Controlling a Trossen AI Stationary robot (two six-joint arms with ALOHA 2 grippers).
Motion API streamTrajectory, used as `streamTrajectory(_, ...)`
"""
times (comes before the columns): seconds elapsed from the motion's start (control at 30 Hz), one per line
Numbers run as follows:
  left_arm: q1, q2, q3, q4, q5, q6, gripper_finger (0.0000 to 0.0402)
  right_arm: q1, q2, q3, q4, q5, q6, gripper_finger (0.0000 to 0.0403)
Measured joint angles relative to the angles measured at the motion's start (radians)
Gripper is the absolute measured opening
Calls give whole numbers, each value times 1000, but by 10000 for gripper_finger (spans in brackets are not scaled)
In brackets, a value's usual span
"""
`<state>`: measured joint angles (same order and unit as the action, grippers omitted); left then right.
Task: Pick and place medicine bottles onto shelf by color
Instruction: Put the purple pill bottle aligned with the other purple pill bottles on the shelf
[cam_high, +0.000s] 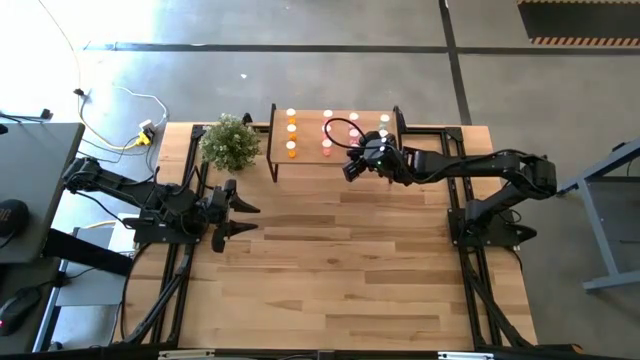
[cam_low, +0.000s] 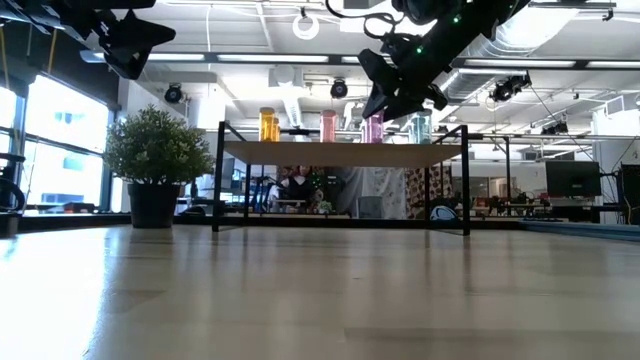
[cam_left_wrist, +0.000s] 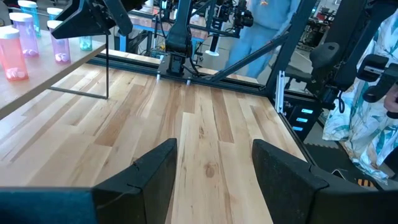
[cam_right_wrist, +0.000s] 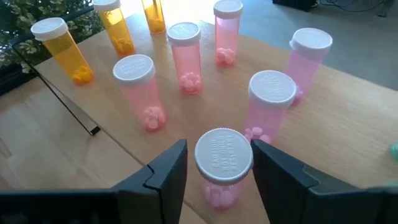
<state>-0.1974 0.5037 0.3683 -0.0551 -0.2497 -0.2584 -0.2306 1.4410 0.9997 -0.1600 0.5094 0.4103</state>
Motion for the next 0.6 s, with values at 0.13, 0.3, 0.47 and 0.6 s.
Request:
streamTrajectory(0.13, 0, 0, 0, 0, 0, 0, 200, 2, 0, 0, 7, 2, 0, 167)
streamTrajectory(0.3, 0, 0, 0, 0, 0, 0, 200, 2, 0, 0, 7, -2, 0, 167)
streamTrajectory(0.47, 0, 0, 0, 0, 0, 0, 200, 2, 0, 0, 8, -11, 9, 167)
streamTrajectory(0.6, 0, 0, 0, 0, 0, 0, 200, 2, 0, 0, 17, -12, 9, 167)
